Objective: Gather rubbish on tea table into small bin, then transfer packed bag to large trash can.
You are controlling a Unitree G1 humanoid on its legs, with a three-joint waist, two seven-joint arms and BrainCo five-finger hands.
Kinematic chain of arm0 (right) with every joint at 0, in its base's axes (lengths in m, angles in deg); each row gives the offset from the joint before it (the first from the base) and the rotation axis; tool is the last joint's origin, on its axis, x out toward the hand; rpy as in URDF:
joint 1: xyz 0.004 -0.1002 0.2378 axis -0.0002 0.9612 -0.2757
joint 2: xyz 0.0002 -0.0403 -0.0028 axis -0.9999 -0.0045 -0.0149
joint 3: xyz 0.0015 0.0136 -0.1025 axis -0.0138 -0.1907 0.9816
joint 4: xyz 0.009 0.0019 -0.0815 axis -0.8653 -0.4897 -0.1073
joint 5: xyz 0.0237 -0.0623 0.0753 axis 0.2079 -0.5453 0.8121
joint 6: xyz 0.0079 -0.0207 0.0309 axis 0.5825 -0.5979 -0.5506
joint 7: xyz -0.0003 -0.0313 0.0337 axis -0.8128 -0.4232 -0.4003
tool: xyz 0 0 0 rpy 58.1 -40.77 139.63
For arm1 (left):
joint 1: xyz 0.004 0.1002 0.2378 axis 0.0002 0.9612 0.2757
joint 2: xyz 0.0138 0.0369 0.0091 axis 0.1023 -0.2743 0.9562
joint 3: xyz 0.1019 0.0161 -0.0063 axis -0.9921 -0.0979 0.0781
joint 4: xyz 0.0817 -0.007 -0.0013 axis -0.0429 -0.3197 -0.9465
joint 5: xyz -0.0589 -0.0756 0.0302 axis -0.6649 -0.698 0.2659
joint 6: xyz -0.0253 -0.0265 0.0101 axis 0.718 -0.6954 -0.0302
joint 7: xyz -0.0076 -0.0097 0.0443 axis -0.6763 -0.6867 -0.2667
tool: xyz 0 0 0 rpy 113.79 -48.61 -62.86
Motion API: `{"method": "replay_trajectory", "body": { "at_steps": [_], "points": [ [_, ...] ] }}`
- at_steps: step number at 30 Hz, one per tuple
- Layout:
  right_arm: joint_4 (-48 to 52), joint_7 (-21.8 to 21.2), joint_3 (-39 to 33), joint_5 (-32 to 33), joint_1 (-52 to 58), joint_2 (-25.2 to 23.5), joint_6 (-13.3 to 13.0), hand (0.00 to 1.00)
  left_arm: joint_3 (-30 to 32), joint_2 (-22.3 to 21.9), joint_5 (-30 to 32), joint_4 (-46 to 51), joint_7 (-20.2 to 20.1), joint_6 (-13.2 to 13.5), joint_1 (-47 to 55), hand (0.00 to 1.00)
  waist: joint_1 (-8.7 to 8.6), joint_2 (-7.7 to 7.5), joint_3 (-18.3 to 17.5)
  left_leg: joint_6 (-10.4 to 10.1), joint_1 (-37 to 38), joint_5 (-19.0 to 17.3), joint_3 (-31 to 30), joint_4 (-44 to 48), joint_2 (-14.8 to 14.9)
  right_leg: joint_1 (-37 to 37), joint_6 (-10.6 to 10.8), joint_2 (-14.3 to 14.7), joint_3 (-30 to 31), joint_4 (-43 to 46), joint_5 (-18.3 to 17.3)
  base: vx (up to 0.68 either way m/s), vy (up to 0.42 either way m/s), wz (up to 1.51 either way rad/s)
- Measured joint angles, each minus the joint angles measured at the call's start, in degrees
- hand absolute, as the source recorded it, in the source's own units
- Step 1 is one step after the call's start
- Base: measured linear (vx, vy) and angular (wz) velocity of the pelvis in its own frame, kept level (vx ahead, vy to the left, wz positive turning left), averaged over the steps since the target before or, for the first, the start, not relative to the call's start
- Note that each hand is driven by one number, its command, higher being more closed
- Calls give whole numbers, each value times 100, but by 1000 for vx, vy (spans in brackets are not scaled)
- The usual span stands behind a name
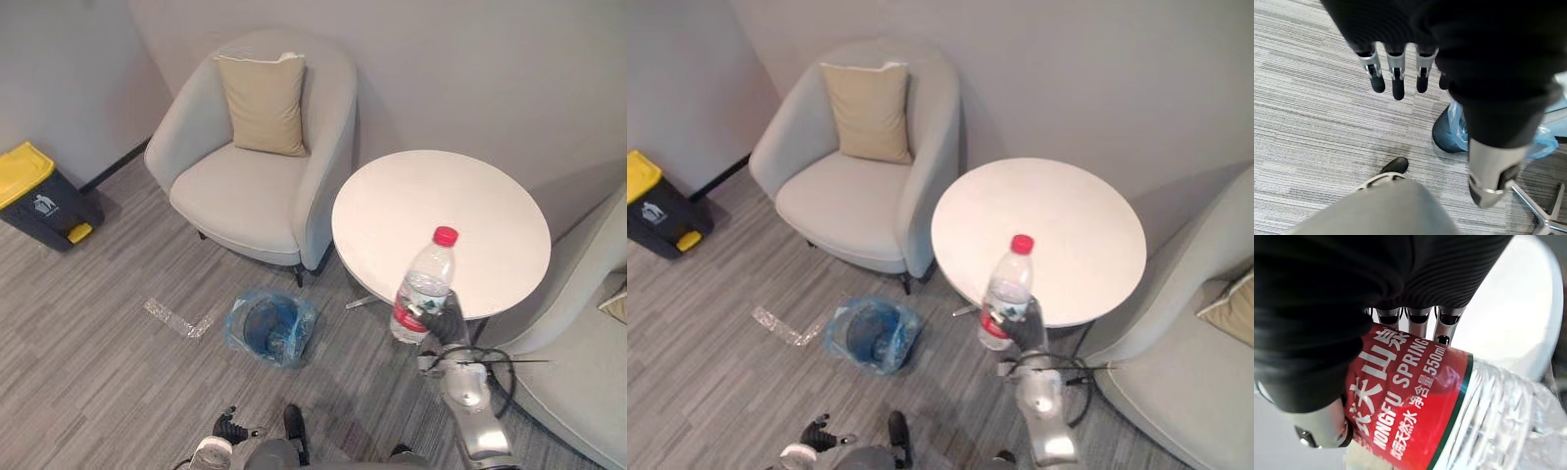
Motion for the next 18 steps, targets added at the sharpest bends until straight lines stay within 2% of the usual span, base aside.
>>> {"method": "replay_trajectory", "body": {
  "at_steps": [1, 2, 3, 4, 5, 6, 7, 8, 9, 10, 11, 12, 13, 14, 16, 18],
  "points": [
    [-7, -20, 70, 0, -1, 6, 8, 100, -1, 21, 0, -1, -1, 2, 16, 0, 5, -37, 20, 16, 12, -57, -13, 42, -76, -26, -4, -116, 20, 143, -83, 108, 157, 9],
    [-7, -77, 140, 0, -4, 8, 8, 100, -3, 59, -12, 5, 1, 11, 38, 0, 4, -77, 51, 51, 8, -178, -49, 167, -183, -46, -154, -272, 85, 379, -192, 86, 88, 16],
    [-10, -110, 181, 0, -8, 22, 10, 100, -2, 73, -35, 5, 4, 10, 44, 0, -3, -90, 105, 67, -34, -310, -162, 294, -223, -83, -450, -325, 314, 661, -174, 129, 186, 69],
    [-95, -167, 213, -8, 18, 74, 23, 100, 5, 97, -57, -23, 5, 11, 160, 0, -193, -76, 149, 164, 3, -518, -496, 597, -206, -569, -1141, -248, 1511, 1856, 218, 116, 143, 96],
    [-114, -174, 205, -51, 25, 80, 25, 100, 5, 105, -72, -6, 13, 25, 184, 0, -248, 22, 170, 183, 11, -622, -739, 694, -80, -879, -883, 77, 2155, 2264, -57, 155, 103, 111],
    [-114, -183, 211, -117, 33, 77, 19, 100, 16, 111, -131, -4, 51, 9, 192, 0, -252, -1, 181, 197, 22, -638, -921, 692, 1, -1038, -699, 456, 2500, 2230, -369, 147, -31, 82],
    [-114, -209, 214, -160, 31, 71, 19, 100, 15, 145, -149, -9, 92, 3, 175, 0, -230, -59, 201, 195, 21, -641, -1068, 690, 53, -1232, -624, 836, 2667, 2079, -574, 183, -53, 85],
    [-114, -226, 212, -163, 32, 61, 19, 100, 13, 195, -157, -44, 105, -8, 139, 0, -211, -120, 263, 200, 96, -653, -1303, 692, 35, -1384, -581, 1166, 2807, 1816, -614, 159, -47, 78],
    [-113, -230, 212, -164, 41, 65, 19, 100, 6, 203, -158, -46, 106, -17, 136, 0, -216, -133, 269, 205, 116, -658, -1400, 692, 24, -1458, -581, 1308, 2899, 1707, -611, 177, -87, 94],
    [-109, -229, 193, -162, 70, 81, 19, 100, 2, 201, -161, -53, 111, -34, 139, 0, -260, -137, 273, 196, 172, -688, -1646, 702, -4, -1570, -538, 1568, 3151, 1444, -570, 191, -119, 101],
    [-94, -227, 171, -161, 118, 78, 22, 100, 0, 216, -161, -78, 111, -40, 147, 0, -299, -166, 261, 177, 190, -737, -1839, 760, -82, -1550, -519, 1664, 3346, 1139, -475, 214, -174, 150],
    [82, -226, 138, -159, 262, 72, 24, 100, 11, 282, -161, -115, 107, -43, 125, 0, -305, -350, 261, 119, 162, -879, -2124, 1003, -317, -1466, -615, 1530, 3487, 702, -77, 236, -233, 148],
    [173, -227, 103, -157, 343, 68, 18, 100, 28, 296, -157, -137, 125, -54, 111, 0, -314, -440, 281, 72, 171, -1012, -2285, 1174, -482, -1407, -607, 1380, 3455, 701, 134, 209, -221, 133],
    [178, -230, 52, -158, 360, 97, 30, 100, 10, 209, -156, -141, 114, -97, 98, 0, -324, -298, 259, 38, 132, -1118, -2420, 1329, -428, -1333, -608, 1383, 3276, 745, 99, 251, -187, 92],
    [216, -248, -114, -162, 331, 199, 28, 100, 51, 15, -156, -132, 144, -111, 193, 0, -221, 22, 118, -113, -94, -1339, -2606, 1624, -236, -1191, -685, 1484, 2871, 483, 46, 263, -111, 76],
    [215, -260, -280, -154, 324, 186, 29, 100, 75, -33, -150, -100, 231, -129, 191, 0, -227, 115, 100, -243, -220, -1452, -2479, 1843, -18, -907, -751, 1609, 2456, 237, 99, 234, -101, 84]
  ]
}}
